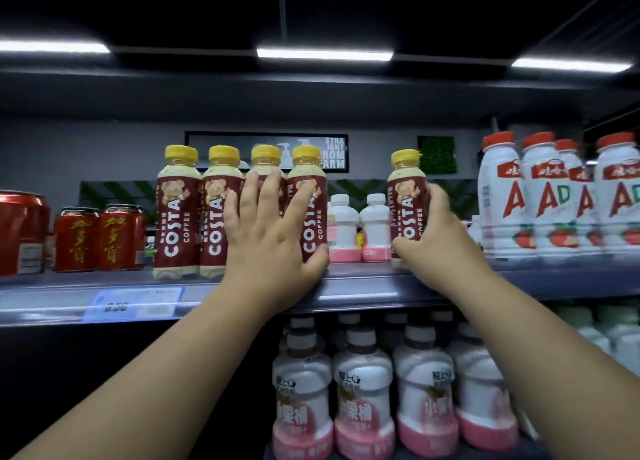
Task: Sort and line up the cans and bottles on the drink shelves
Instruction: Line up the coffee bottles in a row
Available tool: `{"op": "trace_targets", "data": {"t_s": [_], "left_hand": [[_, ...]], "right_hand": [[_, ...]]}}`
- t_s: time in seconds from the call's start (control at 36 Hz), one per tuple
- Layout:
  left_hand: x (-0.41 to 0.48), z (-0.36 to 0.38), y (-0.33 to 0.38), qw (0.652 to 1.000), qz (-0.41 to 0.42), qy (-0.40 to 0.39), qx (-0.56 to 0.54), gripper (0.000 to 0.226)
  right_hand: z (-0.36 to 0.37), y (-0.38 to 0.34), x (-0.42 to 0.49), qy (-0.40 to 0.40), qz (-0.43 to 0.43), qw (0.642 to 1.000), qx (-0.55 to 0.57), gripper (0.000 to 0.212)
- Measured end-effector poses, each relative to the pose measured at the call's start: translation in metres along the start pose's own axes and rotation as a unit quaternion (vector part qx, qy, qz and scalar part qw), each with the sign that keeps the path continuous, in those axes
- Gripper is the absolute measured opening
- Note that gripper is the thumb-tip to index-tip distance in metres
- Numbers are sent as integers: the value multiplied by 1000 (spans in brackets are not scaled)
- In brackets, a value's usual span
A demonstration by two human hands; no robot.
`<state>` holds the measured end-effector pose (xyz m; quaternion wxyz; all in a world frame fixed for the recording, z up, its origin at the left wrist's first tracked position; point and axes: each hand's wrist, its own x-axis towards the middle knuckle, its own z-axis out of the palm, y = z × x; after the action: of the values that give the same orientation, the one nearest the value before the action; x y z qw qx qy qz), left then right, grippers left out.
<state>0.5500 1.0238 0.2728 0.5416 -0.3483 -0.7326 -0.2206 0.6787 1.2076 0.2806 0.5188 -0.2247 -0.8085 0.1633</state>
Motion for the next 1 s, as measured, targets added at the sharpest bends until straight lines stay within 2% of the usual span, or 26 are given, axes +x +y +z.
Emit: {"op": "trace_targets", "data": {"t_s": [0.11,0.28,0.53,0.81,1.0], "left_hand": [[-2,6,-1,1000,0,-3,15,90],[-4,6,-3,1000,6,-4,11,89],[-4,12,-5,1000,7,7,16,88],[-6,10,-5,1000,7,0,22,87],[-7,6,-1,999,12,-18,28,83]], "right_hand": [[4,-7,0,-43,-13,999,-13,92],[24,-37,-9,-72,-86,992,52,92],[35,-35,-19,-59,-139,989,1,85],[34,-30,-22,-64,-152,986,-29,84],[33,-30,-25,-31,-187,982,2,98]]}}
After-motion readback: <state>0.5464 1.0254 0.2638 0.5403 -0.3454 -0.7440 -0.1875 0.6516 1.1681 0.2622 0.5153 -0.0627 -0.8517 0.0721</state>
